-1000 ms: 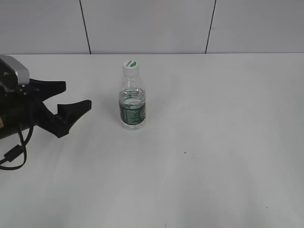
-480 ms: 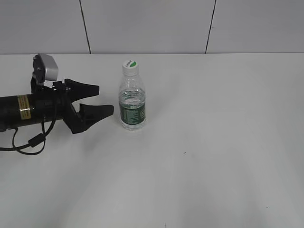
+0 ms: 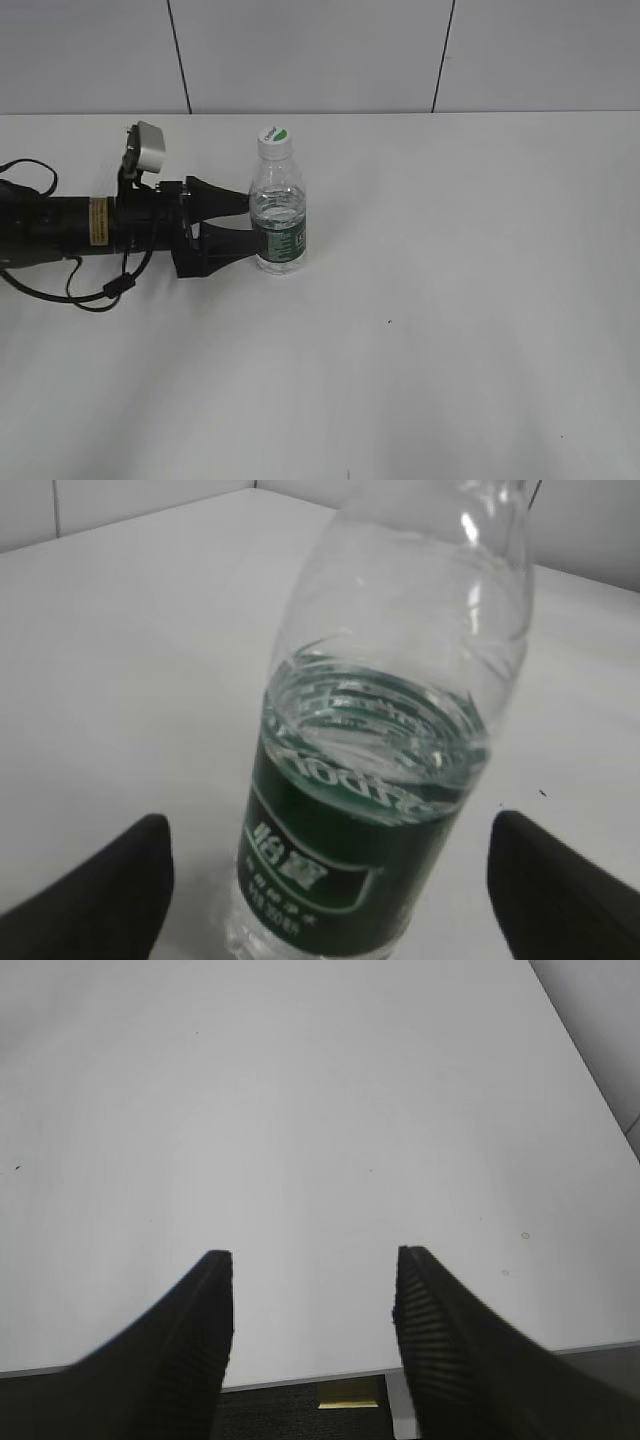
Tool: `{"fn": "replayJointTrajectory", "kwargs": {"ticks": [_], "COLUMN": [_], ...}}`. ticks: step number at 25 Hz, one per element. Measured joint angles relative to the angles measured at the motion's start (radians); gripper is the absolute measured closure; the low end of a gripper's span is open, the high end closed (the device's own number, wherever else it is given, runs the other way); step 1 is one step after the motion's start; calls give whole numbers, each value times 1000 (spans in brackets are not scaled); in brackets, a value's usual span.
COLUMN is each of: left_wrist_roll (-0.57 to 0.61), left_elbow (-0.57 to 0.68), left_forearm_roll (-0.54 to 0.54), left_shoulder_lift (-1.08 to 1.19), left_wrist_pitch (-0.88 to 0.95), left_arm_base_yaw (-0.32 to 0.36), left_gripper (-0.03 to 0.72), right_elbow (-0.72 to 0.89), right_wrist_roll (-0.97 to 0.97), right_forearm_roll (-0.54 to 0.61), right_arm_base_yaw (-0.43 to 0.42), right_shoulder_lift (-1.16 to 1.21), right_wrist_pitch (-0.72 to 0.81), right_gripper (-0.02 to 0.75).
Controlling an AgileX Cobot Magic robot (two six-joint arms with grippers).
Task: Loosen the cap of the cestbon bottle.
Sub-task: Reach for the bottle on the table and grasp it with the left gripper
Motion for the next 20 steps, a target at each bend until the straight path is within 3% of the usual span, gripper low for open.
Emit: {"fn": "replayJointTrajectory", "kwargs": {"ticks": [12, 20], "left_wrist_roll": [-44, -47], "left_elbow": [-171, -183], "left_forearm_roll": [25, 16], "left_shoulder_lift": [82, 129], "left_wrist_pitch": [-2, -2], "left_arm_base_yaw": [-110, -118], "left_gripper": [113, 169], "right_elbow": [0, 0], "right_wrist_roll": [5, 6], "right_forearm_roll": [0, 0], "right_arm_base_yaw": [0, 0], "right_shoulder_lift": [0, 0], "right_wrist_pitch": [0, 1], "right_gripper": [335, 335]}}
